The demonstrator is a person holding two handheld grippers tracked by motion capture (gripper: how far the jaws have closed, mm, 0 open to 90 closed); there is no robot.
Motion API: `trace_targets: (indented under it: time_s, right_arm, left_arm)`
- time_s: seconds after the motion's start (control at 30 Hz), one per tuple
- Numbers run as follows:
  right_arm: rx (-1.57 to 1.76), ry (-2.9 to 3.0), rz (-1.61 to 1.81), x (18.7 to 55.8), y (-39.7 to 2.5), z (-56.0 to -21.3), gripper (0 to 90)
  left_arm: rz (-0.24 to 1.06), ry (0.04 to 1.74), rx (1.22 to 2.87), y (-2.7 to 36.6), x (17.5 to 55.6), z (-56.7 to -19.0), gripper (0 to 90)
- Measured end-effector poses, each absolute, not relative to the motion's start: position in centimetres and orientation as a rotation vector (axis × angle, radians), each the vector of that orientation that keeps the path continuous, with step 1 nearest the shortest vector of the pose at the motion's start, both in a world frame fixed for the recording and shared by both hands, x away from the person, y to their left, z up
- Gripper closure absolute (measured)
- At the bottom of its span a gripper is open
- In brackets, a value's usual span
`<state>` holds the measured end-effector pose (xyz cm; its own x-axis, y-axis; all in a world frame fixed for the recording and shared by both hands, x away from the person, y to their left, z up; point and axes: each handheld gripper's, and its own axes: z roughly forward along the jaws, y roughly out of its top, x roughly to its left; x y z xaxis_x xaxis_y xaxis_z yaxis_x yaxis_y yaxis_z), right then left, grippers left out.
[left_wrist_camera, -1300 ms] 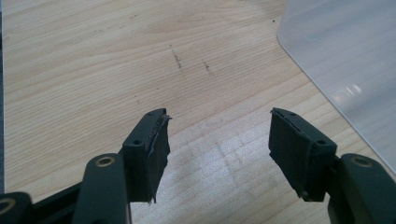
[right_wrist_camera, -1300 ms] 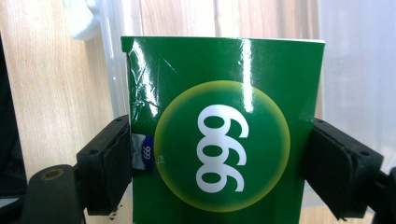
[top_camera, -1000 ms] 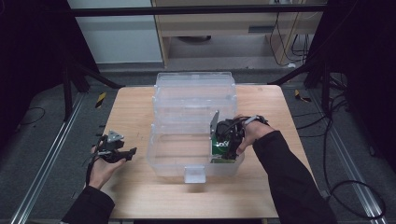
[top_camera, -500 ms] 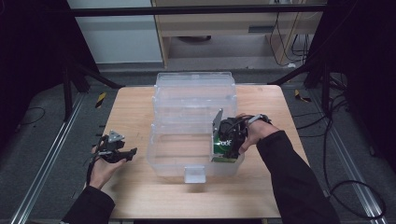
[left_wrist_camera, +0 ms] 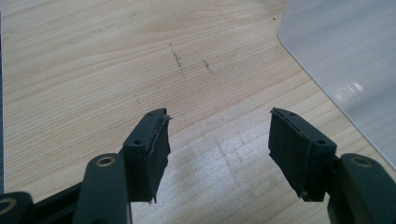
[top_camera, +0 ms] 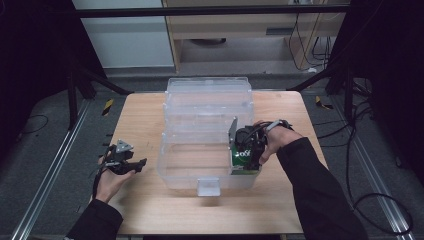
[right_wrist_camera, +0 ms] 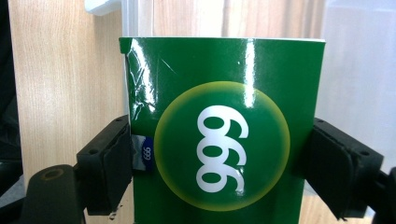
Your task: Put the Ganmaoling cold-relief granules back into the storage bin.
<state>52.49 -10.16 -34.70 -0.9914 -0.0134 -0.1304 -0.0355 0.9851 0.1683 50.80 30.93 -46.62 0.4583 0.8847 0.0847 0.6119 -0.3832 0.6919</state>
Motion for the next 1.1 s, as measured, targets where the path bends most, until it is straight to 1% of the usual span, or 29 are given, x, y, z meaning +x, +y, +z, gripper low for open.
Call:
trace_targets:
  time_s: [0.13,0.67,1.1]
  right_arm:
    - [-0.028,3.016,0.255,52.7,-9.9,-35.7,17.4]
    - [0.022,3.02,0.344,52.9,-10.3,-37.6,16.5]
    - [0.109,3.016,0.387,52.9,-10.8,-38.3,14.1]
  left_arm:
    - [0.606,1.243,2.126,31.0,50.8,-46.6,37.6]
    - [0.609,1.241,2.128,30.9,50.8,-46.6,37.6]
    - [0.606,1.24,2.133,30.8,50.8,-46.7,37.4]
